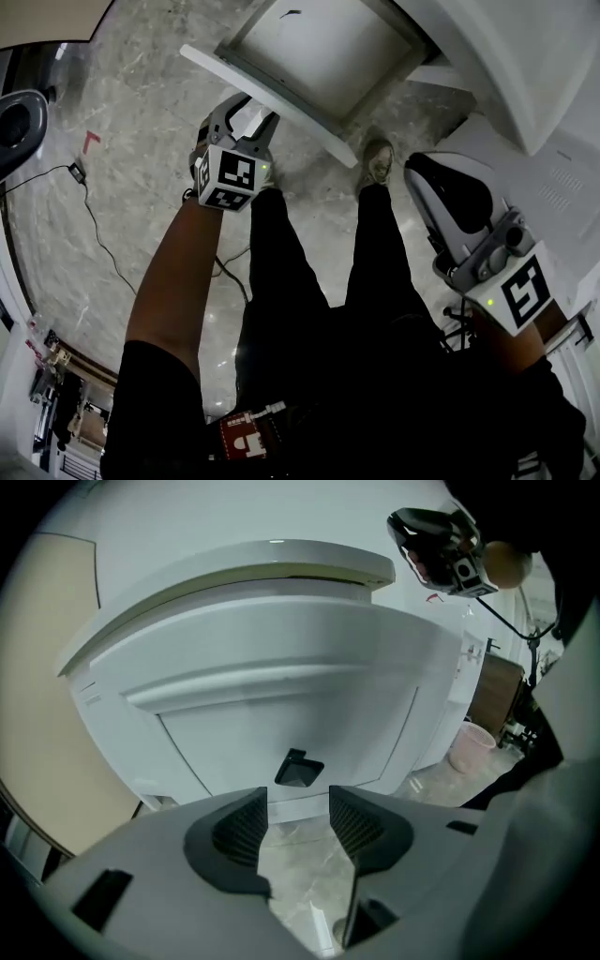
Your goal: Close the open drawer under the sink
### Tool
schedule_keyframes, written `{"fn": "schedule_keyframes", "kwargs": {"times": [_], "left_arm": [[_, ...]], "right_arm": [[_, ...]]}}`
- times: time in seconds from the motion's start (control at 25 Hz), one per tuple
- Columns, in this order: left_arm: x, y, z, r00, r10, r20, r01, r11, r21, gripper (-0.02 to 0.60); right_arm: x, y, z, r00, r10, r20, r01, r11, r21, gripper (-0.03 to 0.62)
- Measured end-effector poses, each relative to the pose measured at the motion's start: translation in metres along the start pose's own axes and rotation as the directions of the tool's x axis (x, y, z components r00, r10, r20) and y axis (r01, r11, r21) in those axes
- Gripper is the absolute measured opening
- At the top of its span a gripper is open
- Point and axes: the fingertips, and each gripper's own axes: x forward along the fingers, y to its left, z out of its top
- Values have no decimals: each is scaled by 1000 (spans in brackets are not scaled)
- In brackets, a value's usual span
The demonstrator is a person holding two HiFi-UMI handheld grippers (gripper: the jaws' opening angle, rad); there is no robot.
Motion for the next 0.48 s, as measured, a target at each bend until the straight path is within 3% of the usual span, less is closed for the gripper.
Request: {"fn": "schedule_keyframes", "kwargs": {"times": [0.16, 0.28, 0.48], "left_arm": [[8, 4, 2, 998, 65, 18, -66, 997, 48, 187], [11, -1, 9, 997, 68, 29, -71, 992, 107, 187], [12, 1, 12, 997, 73, 22, -75, 989, 128, 153]], "right_arm": [[-3, -1, -15, 1000, 5, -6, -4, 1000, 17, 3], [-5, -1, -19, 1000, 4, -2, -4, 1000, 31, 3], [-8, 0, -22, 1000, 6, 6, -6, 999, 51, 3]]}}
